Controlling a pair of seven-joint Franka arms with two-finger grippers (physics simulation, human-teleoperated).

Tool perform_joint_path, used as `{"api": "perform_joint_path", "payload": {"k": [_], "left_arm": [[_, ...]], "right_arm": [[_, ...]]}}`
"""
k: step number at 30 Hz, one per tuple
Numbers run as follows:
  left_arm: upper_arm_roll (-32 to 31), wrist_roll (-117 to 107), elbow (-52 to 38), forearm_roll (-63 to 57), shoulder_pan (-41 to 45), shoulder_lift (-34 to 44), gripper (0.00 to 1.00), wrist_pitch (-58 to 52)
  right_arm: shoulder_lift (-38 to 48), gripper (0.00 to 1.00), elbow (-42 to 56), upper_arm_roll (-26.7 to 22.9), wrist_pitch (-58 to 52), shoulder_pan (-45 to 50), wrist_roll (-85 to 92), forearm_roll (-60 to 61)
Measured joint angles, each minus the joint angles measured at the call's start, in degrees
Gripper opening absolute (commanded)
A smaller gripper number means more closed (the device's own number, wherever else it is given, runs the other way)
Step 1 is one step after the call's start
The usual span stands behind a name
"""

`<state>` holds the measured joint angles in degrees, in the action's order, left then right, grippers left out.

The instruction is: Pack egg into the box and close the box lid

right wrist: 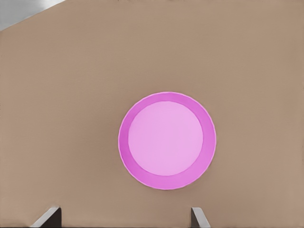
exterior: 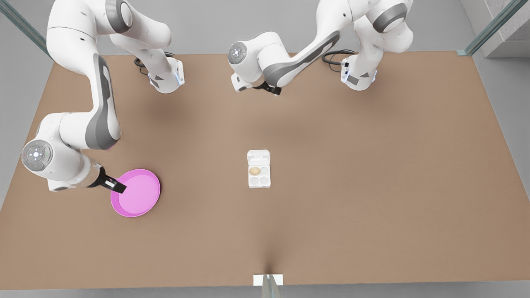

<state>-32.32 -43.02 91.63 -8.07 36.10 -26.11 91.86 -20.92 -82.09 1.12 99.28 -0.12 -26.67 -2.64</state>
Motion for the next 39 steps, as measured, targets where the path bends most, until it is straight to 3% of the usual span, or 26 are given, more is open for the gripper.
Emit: {"api": "perform_joint_path", "payload": {"k": [6,12,22,31,34,36,39], "left_arm": [[0.45,-8.96,-0.64,-14.38,-8.0,-11.85,1.0,9.04],[0.44,-14.85,-1.2,-22.82,-11.13,-14.92,1.0,14.78],[0.42,-19.96,-6.17,-25.12,-14.1,-15.36,1.0,17.51],[2.98,-20.89,-13.3,-25.27,-15.13,-21.52,1.0,19.33],[2.51,-20.65,-13.8,-25.07,-16.67,-19.4,1.0,19.06],[0.28,-18.79,-15.39,-24.14,-24.98,-11.88,1.0,15.58],[-1.04,-14.91,-15.98,-22.7,-37.61,-6.84,1.0,10.64]], "right_arm": [[3.04,1.0,-1.4,-0.4,-2.96,-0.67,8.88,0.56],[2.42,1.0,-0.01,-0.04,-2.95,0.22,15.42,0.61],[2.22,1.0,-0.62,-0.04,-2.84,0.03,22.52,0.31],[2.34,1.0,3.71,0.03,-2.9,0.21,26.24,0.7],[2.39,1.0,4.75,0.11,-2.78,0.6,27.03,0.84],[2.7,1.0,6.27,0.88,-2.94,0.57,27.49,0.91],[3.49,1.0,7.06,1.79,-3.32,0.75,28.09,1.01]]}}
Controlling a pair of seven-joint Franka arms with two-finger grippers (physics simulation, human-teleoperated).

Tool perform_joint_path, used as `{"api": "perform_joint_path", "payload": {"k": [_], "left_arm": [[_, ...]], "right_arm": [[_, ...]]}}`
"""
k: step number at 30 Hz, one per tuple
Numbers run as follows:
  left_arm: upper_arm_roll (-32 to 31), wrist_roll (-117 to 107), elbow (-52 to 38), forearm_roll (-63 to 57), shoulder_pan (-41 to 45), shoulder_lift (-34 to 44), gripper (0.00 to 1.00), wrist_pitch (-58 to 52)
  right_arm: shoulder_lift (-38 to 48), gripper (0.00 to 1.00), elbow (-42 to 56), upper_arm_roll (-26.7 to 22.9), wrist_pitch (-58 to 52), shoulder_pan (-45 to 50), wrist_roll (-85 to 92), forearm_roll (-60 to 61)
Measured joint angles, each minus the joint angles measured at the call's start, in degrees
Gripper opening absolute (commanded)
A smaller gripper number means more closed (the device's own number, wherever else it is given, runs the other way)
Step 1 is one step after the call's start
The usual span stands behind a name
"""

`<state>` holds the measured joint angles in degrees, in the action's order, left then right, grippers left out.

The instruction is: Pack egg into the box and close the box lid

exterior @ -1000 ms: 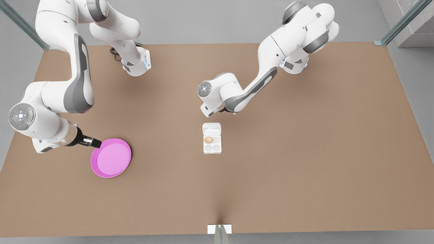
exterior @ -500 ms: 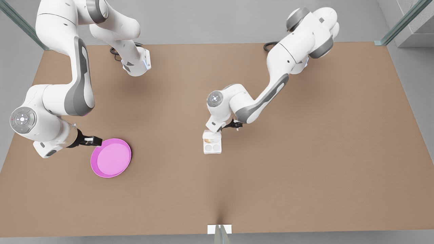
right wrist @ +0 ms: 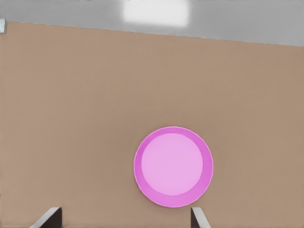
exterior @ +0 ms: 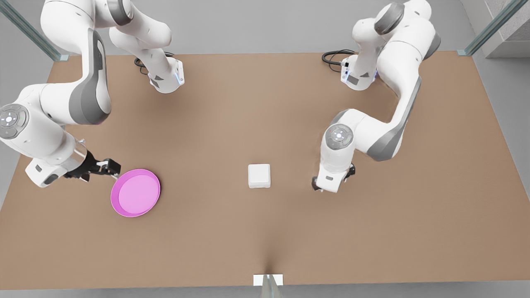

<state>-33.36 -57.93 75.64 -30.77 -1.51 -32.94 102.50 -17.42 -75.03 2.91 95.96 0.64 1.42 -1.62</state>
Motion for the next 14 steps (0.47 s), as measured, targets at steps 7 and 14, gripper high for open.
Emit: {"api": "perform_joint_path", "payload": {"k": [7,14], "left_arm": [[27.08,19.14,14.85,27.05,-2.99,24.23,1.0,-5.74],[27.04,32.45,13.85,31.77,1.38,22.38,1.0,-6.09]], "right_arm": [[0.4,1.0,0.12,0.07,-1.24,-0.22,1.08,-0.01],[0.14,1.0,0.1,0.08,-1.87,-0.13,1.71,-0.08]]}}
